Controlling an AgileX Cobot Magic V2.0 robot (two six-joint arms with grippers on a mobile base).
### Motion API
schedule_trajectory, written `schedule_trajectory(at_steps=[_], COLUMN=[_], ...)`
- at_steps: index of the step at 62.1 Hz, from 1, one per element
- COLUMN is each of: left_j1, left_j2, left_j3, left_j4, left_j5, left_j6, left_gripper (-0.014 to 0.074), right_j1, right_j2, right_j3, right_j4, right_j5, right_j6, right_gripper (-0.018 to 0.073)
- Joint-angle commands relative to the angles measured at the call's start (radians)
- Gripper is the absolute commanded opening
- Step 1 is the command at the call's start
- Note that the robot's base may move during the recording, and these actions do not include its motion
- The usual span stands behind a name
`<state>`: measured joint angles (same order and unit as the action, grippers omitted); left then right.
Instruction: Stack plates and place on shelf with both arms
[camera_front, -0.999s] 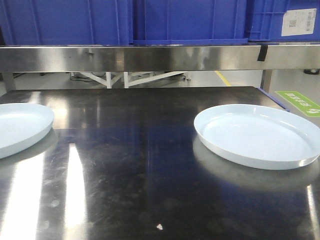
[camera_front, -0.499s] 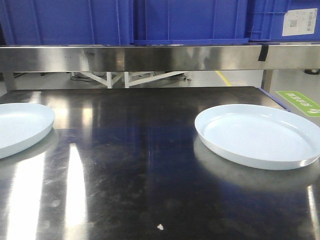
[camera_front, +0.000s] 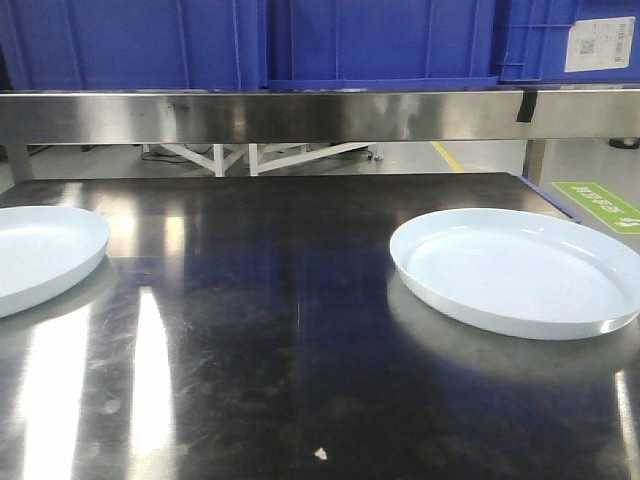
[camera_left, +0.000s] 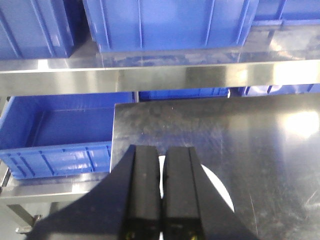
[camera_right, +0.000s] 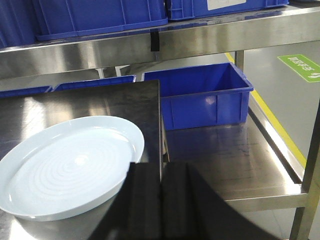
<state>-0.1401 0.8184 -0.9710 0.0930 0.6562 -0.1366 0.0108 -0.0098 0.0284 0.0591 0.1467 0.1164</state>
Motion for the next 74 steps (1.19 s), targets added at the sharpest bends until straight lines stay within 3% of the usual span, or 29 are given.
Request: schedule_trajectory(at_steps=[1, 31, 52, 63, 74], left_j1=[-0.007, -0.007, -0.007, -0.007, -0.007], left_j2=[-0.004, -0.004, -0.004, -0.004, -0.004], left_j3=[-0.036, -0.036, -0.036, -0.036, -0.036], left_j4=[-0.008, -0.012, -0.012, -0.012, -0.012], left_j5=[-0.096, -0.093, -0.107, -0.109, -0.109], left_j6=[-0.004, -0.004, -0.004, -0.004, -0.004], left_gripper=[0.0092, 0.0092, 0.0092, 0.0092, 0.0092], right_j1=[-0.005, -0.005, -0.005, -0.002, -0.002], right_j2=[-0.02, -0.02, -0.02, 0.021, 0.254], right_j3=[-0.016, -0.016, -0.024, -0.134, -0.321], right_j4=[-0.008, -0.009, -0.008, -0.008, -0.009], right_j5=[-0.086, -0.089, -0.219, -0.138, -0.084], right_j6=[-0.005, -0.005, -0.005, 0.014, 0.012], right_gripper=[0.0056, 0.0056, 0.0056, 0.0056, 0.0056])
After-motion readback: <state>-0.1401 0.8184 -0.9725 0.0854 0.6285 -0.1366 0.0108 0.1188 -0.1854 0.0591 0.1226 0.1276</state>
